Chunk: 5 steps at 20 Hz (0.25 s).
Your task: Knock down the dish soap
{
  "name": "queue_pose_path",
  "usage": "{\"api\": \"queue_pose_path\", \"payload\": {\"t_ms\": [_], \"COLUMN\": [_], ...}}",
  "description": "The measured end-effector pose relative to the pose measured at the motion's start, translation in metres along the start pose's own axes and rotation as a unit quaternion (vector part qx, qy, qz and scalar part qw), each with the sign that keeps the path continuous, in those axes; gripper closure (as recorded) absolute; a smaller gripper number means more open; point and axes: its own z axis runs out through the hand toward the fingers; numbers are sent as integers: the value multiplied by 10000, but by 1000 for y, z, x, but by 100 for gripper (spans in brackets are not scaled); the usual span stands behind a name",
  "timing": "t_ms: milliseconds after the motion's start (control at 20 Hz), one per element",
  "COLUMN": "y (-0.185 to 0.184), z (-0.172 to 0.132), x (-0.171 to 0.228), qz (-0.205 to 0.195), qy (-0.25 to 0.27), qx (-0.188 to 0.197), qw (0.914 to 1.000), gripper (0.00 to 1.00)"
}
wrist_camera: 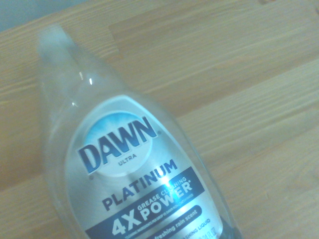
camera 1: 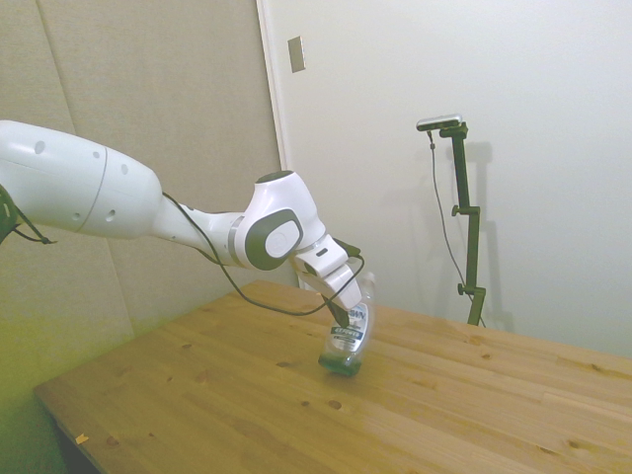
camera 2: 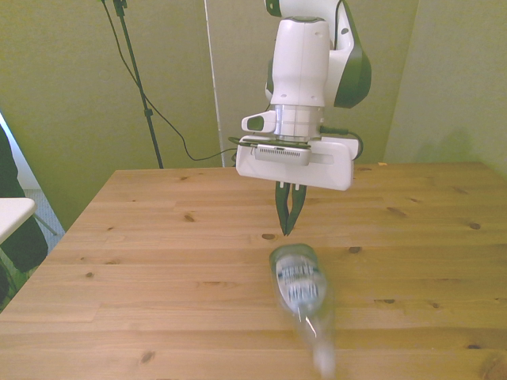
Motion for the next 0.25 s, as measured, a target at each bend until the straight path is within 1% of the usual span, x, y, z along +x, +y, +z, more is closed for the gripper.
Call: {"api": "queue_pose_path", "payload": {"t_ms": [250], "y": [-22], "z": [12], "x": [4], "qz": [55], "qy": [68], "qx": [51], "qw": [9999], "gripper": [100]}}
